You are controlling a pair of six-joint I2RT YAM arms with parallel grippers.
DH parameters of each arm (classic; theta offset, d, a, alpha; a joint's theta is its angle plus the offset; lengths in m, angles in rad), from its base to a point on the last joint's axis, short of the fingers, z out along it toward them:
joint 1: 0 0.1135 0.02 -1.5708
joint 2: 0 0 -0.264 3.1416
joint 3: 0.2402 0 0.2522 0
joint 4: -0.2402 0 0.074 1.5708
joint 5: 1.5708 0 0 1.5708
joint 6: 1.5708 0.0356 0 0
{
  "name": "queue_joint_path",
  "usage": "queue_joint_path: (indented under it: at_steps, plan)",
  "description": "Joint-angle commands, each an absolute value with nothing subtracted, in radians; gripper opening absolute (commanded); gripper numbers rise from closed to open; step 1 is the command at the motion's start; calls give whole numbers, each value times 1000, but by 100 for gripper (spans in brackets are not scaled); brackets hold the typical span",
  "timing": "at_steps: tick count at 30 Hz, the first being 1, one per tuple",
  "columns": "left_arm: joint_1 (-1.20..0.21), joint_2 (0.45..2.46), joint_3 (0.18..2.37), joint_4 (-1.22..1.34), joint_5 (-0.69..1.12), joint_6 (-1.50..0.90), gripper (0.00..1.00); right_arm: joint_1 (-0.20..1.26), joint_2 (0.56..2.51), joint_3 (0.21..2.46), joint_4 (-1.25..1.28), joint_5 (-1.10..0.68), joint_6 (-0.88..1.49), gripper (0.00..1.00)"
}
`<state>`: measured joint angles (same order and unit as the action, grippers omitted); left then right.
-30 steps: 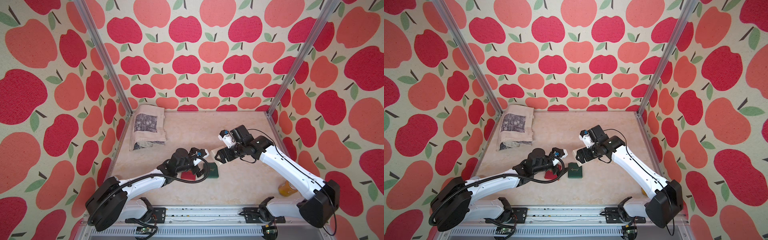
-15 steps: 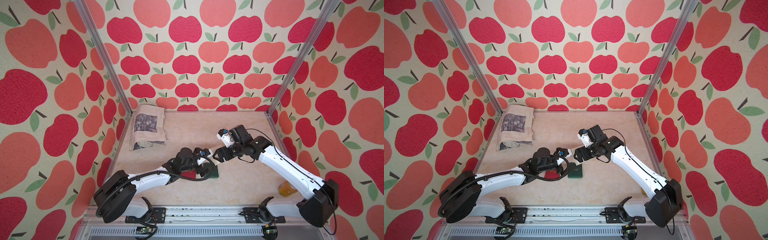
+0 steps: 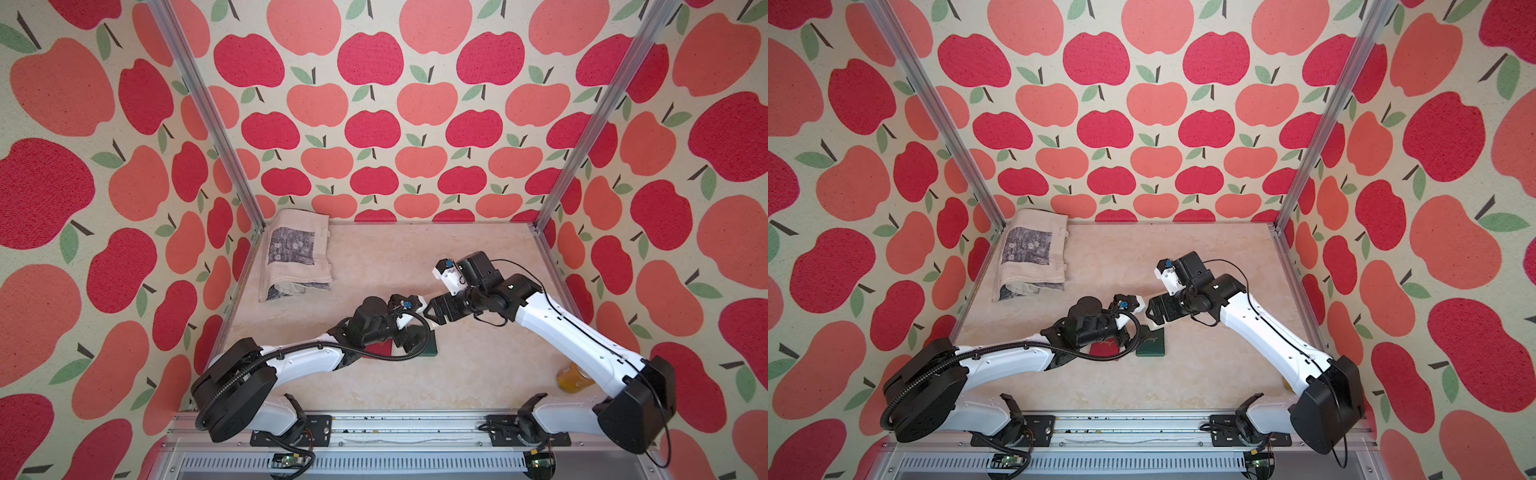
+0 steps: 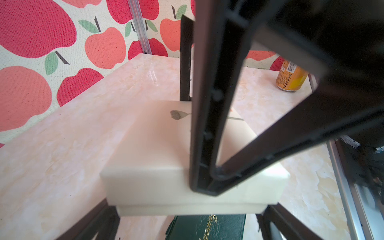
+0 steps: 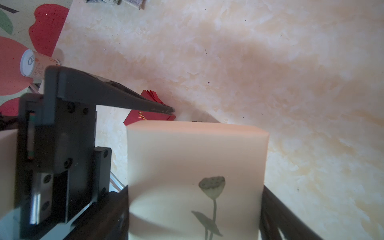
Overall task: Take the necklace out of the lift-off lid jewelry box
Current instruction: Open the lid on the jewelry box.
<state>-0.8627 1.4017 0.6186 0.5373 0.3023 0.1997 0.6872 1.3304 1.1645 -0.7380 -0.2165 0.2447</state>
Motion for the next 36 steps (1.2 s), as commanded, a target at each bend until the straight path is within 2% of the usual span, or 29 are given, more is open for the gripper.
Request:
queue_joint_path:
  at_steps: [1,13,23,28,31,36]
  plan:
    - [-868,1412,637,568,292,191,99,693,1339,1154,-721,-239,262,84]
    - [-868,1417,648,546,302,210,87,693,1355,1154,-721,-252,257,83]
    - [-868,1416,643,551,278,212,94,693,1369,1154,-715,-266,255,83]
    - [-868,1417,643,548,287,215,93,695,1374,1154,-713,-267,257,83]
    - [-868,1419,642,545,291,217,89,694,1378,1155,-713,-268,256,83]
    - [-868,1420,652,518,314,237,72,694,1381,1156,-715,-274,253,84]
